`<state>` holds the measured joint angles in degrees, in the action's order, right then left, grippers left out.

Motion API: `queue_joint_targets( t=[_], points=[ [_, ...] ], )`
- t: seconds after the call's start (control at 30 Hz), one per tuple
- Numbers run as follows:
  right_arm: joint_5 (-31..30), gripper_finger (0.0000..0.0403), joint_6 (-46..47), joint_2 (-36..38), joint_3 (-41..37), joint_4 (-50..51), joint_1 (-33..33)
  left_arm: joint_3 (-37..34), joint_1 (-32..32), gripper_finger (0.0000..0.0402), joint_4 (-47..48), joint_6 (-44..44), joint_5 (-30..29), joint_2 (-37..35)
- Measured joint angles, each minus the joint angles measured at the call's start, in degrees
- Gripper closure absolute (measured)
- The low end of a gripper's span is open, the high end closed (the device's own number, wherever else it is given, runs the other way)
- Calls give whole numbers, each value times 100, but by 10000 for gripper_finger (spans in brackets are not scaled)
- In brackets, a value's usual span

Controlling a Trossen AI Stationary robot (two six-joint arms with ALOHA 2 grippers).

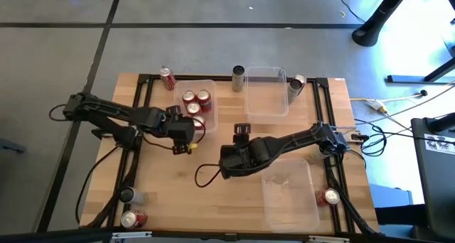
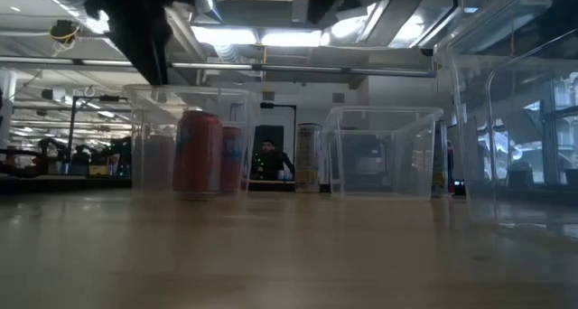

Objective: Sort soda cans
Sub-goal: Move the middle transparent bin to the top left of the table, then put the red-white soda can into the top right transparent bin

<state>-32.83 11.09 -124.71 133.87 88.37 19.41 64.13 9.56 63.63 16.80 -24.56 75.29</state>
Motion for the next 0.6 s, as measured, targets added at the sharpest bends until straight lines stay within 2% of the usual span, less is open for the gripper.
queue_joint_targets(
  t=[0.13, 0.3, 0.6],
  points=[
    [11, 246, 263, 376, -61, 137, -155, 290, 205, 132, 385, 203, 12, -245],
    [141, 246, 253, 1001, -308, 167, -657, 296, 378, 120, 327, 105, -81, -652],
    [133, 246, 197, 2503, -1640, 167, -2452, 289, 433, 125, 295, 396, -802, -1035]
  ],
)
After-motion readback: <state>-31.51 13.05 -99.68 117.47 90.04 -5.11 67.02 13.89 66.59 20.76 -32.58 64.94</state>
